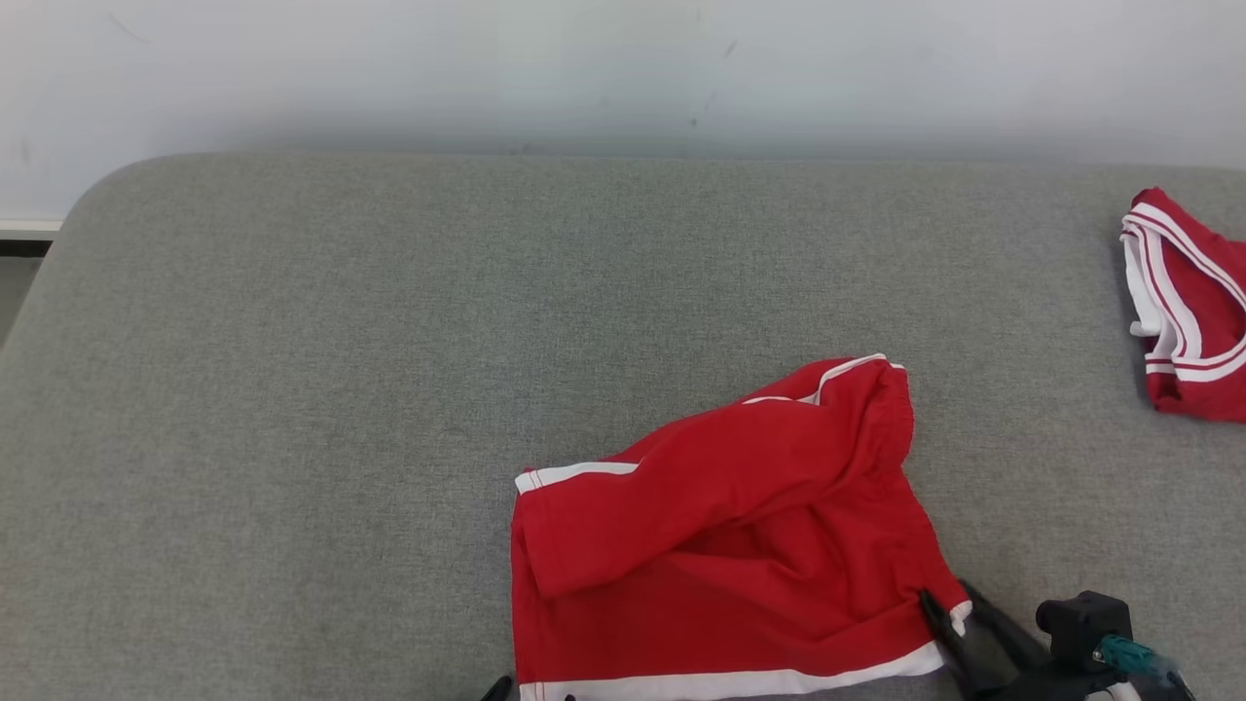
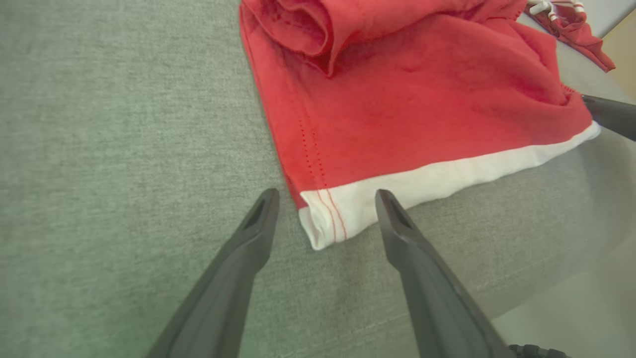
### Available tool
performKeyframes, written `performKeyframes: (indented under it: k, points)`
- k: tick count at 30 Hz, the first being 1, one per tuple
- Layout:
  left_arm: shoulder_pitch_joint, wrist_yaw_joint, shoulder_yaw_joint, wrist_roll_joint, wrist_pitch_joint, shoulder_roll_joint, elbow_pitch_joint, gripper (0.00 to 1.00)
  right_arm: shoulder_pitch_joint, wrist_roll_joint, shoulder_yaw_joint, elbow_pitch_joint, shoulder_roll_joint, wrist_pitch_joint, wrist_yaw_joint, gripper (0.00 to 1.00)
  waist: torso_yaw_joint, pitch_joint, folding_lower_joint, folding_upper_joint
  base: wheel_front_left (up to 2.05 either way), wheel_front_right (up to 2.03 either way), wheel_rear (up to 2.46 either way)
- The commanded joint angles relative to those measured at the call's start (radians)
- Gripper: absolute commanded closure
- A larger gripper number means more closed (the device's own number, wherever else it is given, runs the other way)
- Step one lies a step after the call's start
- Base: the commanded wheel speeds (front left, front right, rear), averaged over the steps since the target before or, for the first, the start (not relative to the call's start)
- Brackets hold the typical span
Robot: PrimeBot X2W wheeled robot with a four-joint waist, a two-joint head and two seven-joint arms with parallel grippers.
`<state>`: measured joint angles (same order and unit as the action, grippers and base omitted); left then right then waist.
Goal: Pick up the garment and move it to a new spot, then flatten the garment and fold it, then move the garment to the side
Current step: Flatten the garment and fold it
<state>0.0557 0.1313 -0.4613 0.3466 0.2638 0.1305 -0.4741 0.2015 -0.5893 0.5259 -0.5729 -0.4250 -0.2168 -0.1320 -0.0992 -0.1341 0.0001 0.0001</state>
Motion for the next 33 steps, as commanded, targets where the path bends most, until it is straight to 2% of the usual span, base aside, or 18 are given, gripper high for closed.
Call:
performKeyframes:
  k: [1,2,3,4,5,9,16,22,28,30,33]
  points:
    - [0.009,-0.002,-0.002,0.003,0.000,-0.004,-0.003,0.00,-0.011,-0.015,0.005,-0.010,-0.001,0.002,0.003,0.57,-0.001,0.000,-0.0001,-0.0001,0.00,0.00,0.00]
    - [0.013,-0.002,-0.005,0.009,0.000,-0.007,-0.007,0.00,-0.017,-0.040,0.011,-0.006,0.003,0.001,0.003,0.64,-0.001,0.000,-0.0001,-0.0001,0.00,0.00,0.00]
    - [0.017,-0.002,-0.010,0.015,0.000,-0.008,-0.012,0.49,-0.025,-0.064,0.020,-0.004,0.005,0.005,0.003,0.75,-0.001,0.000,-0.0001,-0.0001,0.00,0.00,0.00]
    - [0.020,-0.002,-0.013,0.021,0.000,-0.011,-0.016,0.65,-0.031,-0.082,0.035,0.000,0.006,0.011,0.003,0.90,-0.001,0.001,-0.0001,-0.0001,0.00,0.00,0.00]
    - [0.021,-0.002,-0.017,0.027,0.000,-0.014,-0.020,1.00,-0.037,-0.101,0.050,0.004,0.006,0.017,0.003,1.00,-0.002,0.003,-0.0001,-0.0001,0.00,0.00,0.00]
    - [0.019,-0.002,-0.019,0.042,0.000,-0.018,-0.017,1.00,-0.040,-0.144,0.062,0.035,-0.003,-0.012,0.003,1.00,0.000,0.015,-0.0001,-0.0001,0.00,0.00,0.00]
    - [0.007,-0.002,0.061,0.031,0.000,-0.004,0.105,1.00,-0.030,-0.128,0.031,0.150,-0.027,-0.046,0.003,1.00,0.008,0.036,-0.0001,-0.0001,0.00,0.00,0.00]
    - [0.081,-0.002,0.130,0.038,0.000,0.037,0.214,1.00,0.027,-0.131,0.017,0.265,-0.031,-0.046,0.003,1.00,0.022,0.046,-0.0001,-0.0001,0.00,0.00,0.00]
    - [0.316,-0.002,0.099,0.072,-0.006,0.133,0.223,1.00,0.193,-0.194,-0.021,0.324,-0.004,0.009,0.003,1.00,0.045,0.003,-0.0001,-0.0001,0.00,0.00,0.00]
    - [0.438,-0.002,0.081,0.092,-0.027,0.178,0.215,1.00,0.280,-0.212,-0.050,0.317,0.014,0.036,0.003,1.00,0.054,-0.040,-0.0001,-0.0001,0.00,0.00,0.00]
    - [0.644,-0.002,0.068,0.158,-0.065,0.210,0.188,1.00,0.441,-0.229,-0.100,0.287,0.051,0.090,0.003,1.00,0.063,-0.126,-0.0001,-0.0001,0.00,0.00,0.00]
